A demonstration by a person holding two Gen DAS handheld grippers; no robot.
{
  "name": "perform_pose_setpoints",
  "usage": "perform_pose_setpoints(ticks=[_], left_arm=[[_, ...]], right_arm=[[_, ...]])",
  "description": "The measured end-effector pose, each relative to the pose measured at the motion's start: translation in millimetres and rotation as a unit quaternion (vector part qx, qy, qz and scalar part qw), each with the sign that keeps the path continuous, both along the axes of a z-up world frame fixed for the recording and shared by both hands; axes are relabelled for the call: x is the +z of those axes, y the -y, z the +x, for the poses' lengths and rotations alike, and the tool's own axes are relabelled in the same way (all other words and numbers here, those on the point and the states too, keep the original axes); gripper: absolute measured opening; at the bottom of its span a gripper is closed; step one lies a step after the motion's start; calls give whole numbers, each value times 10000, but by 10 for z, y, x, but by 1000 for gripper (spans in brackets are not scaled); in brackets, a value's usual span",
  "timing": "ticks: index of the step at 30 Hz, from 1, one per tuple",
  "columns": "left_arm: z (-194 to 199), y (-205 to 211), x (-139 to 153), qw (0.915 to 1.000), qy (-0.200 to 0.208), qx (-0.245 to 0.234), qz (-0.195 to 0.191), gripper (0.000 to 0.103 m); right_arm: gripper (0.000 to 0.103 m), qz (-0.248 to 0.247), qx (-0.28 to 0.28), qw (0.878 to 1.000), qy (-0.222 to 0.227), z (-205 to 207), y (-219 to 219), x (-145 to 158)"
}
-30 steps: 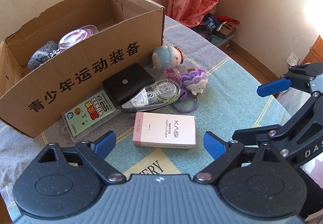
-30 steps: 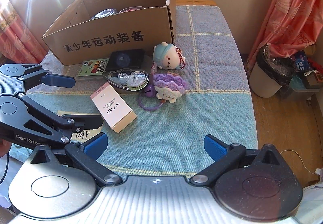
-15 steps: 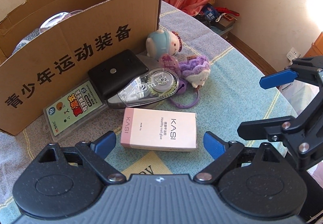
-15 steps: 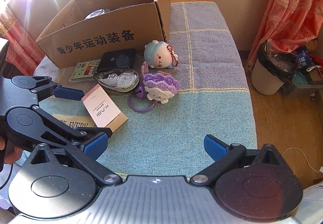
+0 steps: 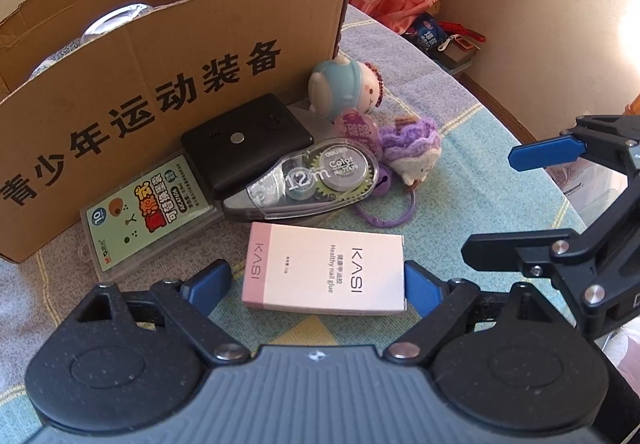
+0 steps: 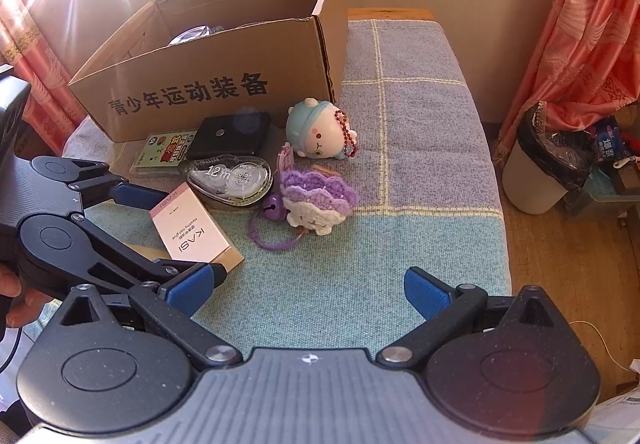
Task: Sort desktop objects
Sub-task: 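Grasp the pink KASI box with left tool while right tool grasps the purple crocheted keychain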
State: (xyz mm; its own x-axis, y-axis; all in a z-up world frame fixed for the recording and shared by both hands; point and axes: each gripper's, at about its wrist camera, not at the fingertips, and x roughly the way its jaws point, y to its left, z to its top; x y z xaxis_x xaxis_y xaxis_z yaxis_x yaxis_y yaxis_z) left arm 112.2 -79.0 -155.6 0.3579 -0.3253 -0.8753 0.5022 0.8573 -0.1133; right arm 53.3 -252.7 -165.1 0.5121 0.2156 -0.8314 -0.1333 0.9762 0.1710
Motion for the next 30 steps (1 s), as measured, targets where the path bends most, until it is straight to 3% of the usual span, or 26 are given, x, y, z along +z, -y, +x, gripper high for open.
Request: perform_pose_setpoints(ticks=[3, 8, 13, 20, 23, 30], left_arm=[[7, 10, 8, 9999, 63, -40, 82, 80], [42, -41, 14, 9999, 62, -11, 81, 80], [58, -42, 17, 9999, 60, -42, 84, 80], [54, -23, 16, 9999, 71, -33, 71, 80], [49, -26, 23, 9999, 63, -40, 85, 80], [45, -21, 32, 9999, 55, -50, 72, 80]], right_arm=[[103, -34, 46, 10000, 50, 55, 1, -17], [101, -213, 222, 9995, 101, 154, -18, -61], [81, -374, 413, 9984, 94, 273, -26, -131], [73, -534, 728, 9957, 196, 415, -38, -155], [64, -638, 878, 9939, 220, 489, -57, -182], [61, -538, 1287, 9899, 262, 552, -59, -209]])
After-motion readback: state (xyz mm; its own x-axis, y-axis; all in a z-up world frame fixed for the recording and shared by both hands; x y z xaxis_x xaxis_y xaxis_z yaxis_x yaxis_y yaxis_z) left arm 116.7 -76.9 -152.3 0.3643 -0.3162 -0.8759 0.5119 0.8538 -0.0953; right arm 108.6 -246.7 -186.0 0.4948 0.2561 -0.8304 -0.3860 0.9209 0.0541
